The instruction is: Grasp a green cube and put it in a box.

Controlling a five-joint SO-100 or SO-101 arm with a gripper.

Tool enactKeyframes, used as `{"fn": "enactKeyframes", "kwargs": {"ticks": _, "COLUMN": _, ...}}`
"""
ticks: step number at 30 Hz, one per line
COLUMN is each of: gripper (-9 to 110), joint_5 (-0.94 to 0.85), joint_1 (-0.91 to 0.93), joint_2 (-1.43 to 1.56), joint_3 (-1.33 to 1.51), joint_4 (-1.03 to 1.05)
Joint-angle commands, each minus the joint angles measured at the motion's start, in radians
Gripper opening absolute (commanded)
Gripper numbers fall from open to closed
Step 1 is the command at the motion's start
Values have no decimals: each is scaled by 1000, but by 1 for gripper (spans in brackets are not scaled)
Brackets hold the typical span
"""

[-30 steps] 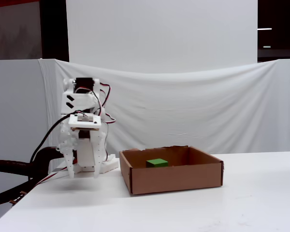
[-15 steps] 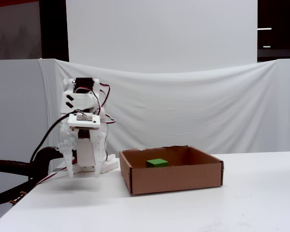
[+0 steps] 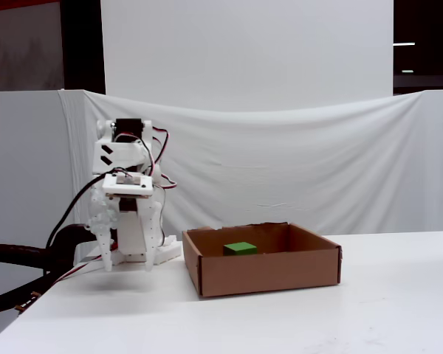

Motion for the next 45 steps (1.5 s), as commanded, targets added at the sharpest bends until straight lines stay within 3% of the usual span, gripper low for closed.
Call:
{"fn": "enactKeyframes", "kwargs": {"ticks": 1, "gripper": 21, "joint_5": 0, "joint_1": -5, "joint_2": -8, "joint_3": -5, "joint_4": 3}}
{"fn": "enactKeyframes", "kwargs": {"ticks": 45, "gripper": 21, "joint_5": 17, "joint_1": -5, "joint_2": -8, "joint_3": -5, "joint_4": 0}}
